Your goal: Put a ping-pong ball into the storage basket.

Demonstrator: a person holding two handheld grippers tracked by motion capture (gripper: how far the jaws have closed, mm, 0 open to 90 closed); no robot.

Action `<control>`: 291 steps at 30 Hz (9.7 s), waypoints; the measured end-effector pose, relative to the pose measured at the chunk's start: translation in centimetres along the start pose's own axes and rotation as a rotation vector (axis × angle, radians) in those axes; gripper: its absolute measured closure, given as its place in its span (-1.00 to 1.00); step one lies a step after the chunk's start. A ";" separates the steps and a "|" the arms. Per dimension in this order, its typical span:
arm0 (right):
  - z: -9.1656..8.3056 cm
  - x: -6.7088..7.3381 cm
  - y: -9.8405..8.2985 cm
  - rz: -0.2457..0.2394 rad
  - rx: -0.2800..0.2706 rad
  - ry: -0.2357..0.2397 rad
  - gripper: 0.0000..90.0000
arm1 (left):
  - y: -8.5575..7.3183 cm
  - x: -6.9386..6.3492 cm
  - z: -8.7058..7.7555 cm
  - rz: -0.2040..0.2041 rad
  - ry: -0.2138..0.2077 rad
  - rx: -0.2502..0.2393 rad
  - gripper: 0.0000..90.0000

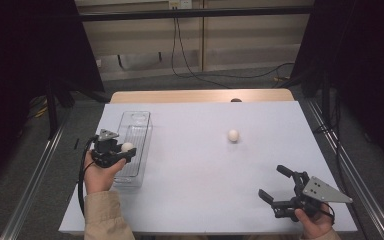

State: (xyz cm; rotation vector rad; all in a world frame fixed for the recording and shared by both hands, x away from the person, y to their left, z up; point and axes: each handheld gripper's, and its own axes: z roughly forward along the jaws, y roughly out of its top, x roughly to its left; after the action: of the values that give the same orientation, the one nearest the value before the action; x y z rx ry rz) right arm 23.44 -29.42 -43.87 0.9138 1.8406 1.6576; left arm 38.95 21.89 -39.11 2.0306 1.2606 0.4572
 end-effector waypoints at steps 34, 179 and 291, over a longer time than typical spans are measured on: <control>0.0 0.0 0.0 -0.004 0.001 -0.001 -0.97 | 0.9 -1.5 -0.4 -0.025 -0.012 -0.032 -0.33; 0.3 -0.1 0.1 -0.002 0.017 0.001 -0.97 | 3.6 -15.2 6.8 0.165 -0.249 -0.011 -0.74; 0.2 -0.1 0.1 0.001 0.017 0.001 -0.96 | 4.2 -19.3 11.1 0.195 -0.289 -0.015 -0.75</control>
State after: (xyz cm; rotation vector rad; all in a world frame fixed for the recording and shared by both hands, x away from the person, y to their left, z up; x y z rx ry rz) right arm 23.67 -29.38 -43.84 0.9211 1.8576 1.6456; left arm 39.45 -0.52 -42.65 2.1265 0.8894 0.2482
